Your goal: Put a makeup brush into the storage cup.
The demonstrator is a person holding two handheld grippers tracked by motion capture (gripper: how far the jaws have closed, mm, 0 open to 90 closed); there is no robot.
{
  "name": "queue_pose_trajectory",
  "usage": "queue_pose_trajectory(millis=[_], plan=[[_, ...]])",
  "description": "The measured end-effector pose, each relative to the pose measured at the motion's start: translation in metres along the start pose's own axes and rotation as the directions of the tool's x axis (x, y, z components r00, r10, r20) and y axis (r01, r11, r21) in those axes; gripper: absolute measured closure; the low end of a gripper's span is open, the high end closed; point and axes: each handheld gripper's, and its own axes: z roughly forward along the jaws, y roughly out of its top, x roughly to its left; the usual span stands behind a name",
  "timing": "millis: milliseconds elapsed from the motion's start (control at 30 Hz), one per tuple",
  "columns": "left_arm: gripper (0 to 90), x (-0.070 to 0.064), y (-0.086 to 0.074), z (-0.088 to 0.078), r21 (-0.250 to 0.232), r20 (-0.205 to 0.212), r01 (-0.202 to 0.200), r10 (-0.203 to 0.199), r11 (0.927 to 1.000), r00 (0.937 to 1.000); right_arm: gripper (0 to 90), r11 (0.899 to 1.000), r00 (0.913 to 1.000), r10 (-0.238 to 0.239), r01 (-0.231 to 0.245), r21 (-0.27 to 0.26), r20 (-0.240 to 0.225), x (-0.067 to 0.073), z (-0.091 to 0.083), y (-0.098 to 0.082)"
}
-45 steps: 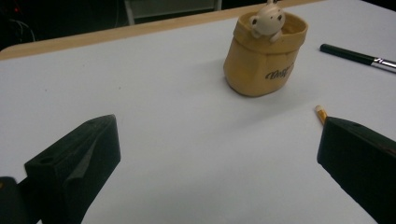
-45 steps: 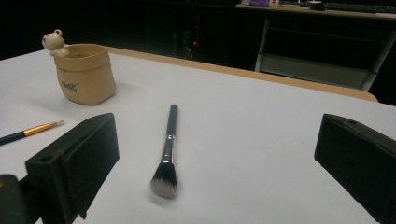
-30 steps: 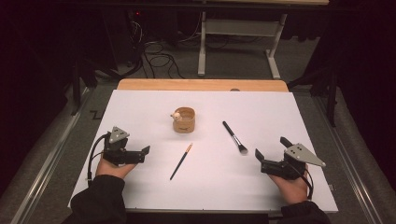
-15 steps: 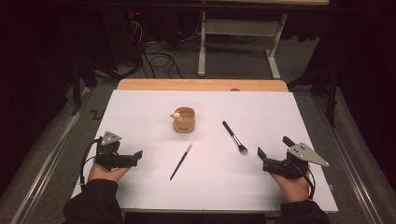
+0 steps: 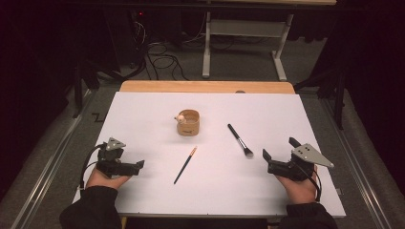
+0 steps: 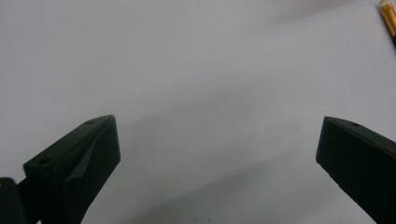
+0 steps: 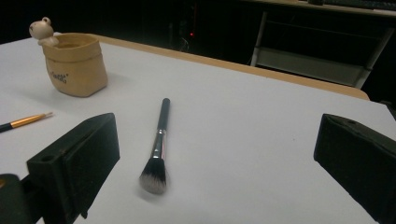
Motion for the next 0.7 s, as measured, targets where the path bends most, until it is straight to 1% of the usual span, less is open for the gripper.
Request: queue_pose_trajectory(millis=[33, 67, 100, 133, 167, 233, 267, 333, 367, 433, 467, 500, 533, 567, 633, 667, 700], plan=[[0.2, 0.000, 0.000, 0.000, 0.009, -0.003, 0.008, -0.008, 0.9999, 1.0000, 0.9, 1.000, 1.0000, 0.003, -0.003, 0.001, -0.001, -0.001, -0.001, 0.000], [0.2, 0.000, 0.000, -0.001, 0.019, -0.009, 0.005, -0.005, 0.9998, 0.9999, 0.9, 1.000, 0.9999, -0.012, 0.012, 0.015, 0.002, -0.002, -0.001, -0.001], [0.7, 0.000, 0.001, -0.001, 0.039, -0.019, 0.009, -0.009, 0.9992, 0.9998, 0.9, 1.000, 0.9998, -0.018, 0.018, 0.018, 0.004, -0.003, -0.002, -0.002], [1.4, 0.000, 0.001, -0.001, 0.039, -0.019, 0.009, -0.009, 0.9992, 0.9998, 0.9, 1.000, 0.9998, -0.018, 0.018, 0.018, 0.004, -0.003, -0.002, -0.002], [2.3, 0.000, 0.002, -0.001, 0.046, -0.010, 0.018, -0.017, 0.9988, 0.9998, 0.7, 1.000, 0.9997, -0.019, 0.019, 0.022, 0.013, -0.005, -0.003, -0.005], [2.2, 0.000, 0.003, 0.001, 0.073, 0.030, 0.042, -0.044, 0.9965, 0.9986, 0.7, 1.000, 0.9998, -0.015, 0.015, 0.022, 0.014, -0.005, -0.003, -0.006], [1.8, 0.001, 0.004, 0.002, 0.081, 0.044, 0.055, -0.059, 0.9952, 0.9973, 0.7, 0.999, 0.9999, -0.014, 0.014, 0.035, 0.003, -0.004, -0.003, -0.010], [1.8, 0.001, 0.006, 0.005, 0.102, 0.060, 0.080, -0.086, 0.9916, 0.9945, 0.7, 0.999, 0.9998, -0.017, 0.017, 0.040, -0.006, -0.002, -0.004, -0.013], [1.8, 0.001, 0.006, 0.005, 0.102, 0.060, 0.080, -0.086, 0.9916, 0.9945, 0.7, 0.999, 0.9998, -0.017, 0.018, 0.042, -0.011, -0.001, -0.004, -0.014], [2.8, 0.001, 0.008, 0.007, 0.119, 0.068, 0.096, -0.104, 0.9883, 0.9923, 0.8, 0.999, 0.9995, -0.026, 0.026, 0.043, -0.017, 0.001, -0.004, -0.014], [3.4, -0.001, 0.009, 0.009, 0.133, 0.062, 0.099, -0.108, 0.9861, 0.9922, 0.7, 0.999, 0.9994, -0.031, 0.031, 0.041, -0.018, 0.002, -0.005, -0.013], [3.6, -0.001, 0.009, 0.009, 0.133, 0.062, 0.099, -0.108, 0.9861, 0.9922, 0.7, 0.999, 0.9994, -0.031, 0.031, 0.041, -0.018, 0.002, -0.005, -0.013], [3.7, -0.002, 0.011, 0.010, 0.141, 0.055, 0.090, -0.099, 0.9859, 0.9936, 0.7, 0.999, 0.9991, -0.040, 0.041, 0.033, -0.017, 0.003, -0.005, -0.012], [3.9, -0.003, 0.012, 0.010, 0.151, 0.049, 0.079, -0.088, 0.9853, 0.9949, 0.7, 0.999, 0.9991, -0.040, 0.041, 0.032, -0.016, 0.003, -0.006, -0.012], [3.9, -0.004, 0.015, 0.012, 0.173, 0.052, 0.075, -0.086, 0.9820, 0.9950, 0.7, 0.999, 0.9993, -0.034, 0.034, 0.034, -0.017, 0.002, -0.006, -0.013], [3.9, -0.004, 0.017, 0.013, 0.182, 0.060, 0.078, -0.090, 0.9802, 0.9941, 0.7, 0.999, 0.9993, -0.034, 0.034, 0.034, -0.017, 0.002, -0.006, -0.013], [4.5, -0.004, 0.018, 0.013, 0.185, 0.068, 0.086, -0.100, 0.9789, 0.9927, 0.8, 0.999, 0.9998, -0.014, 0.015, 0.042, -0.014, 0.001, -0.007, -0.014]])
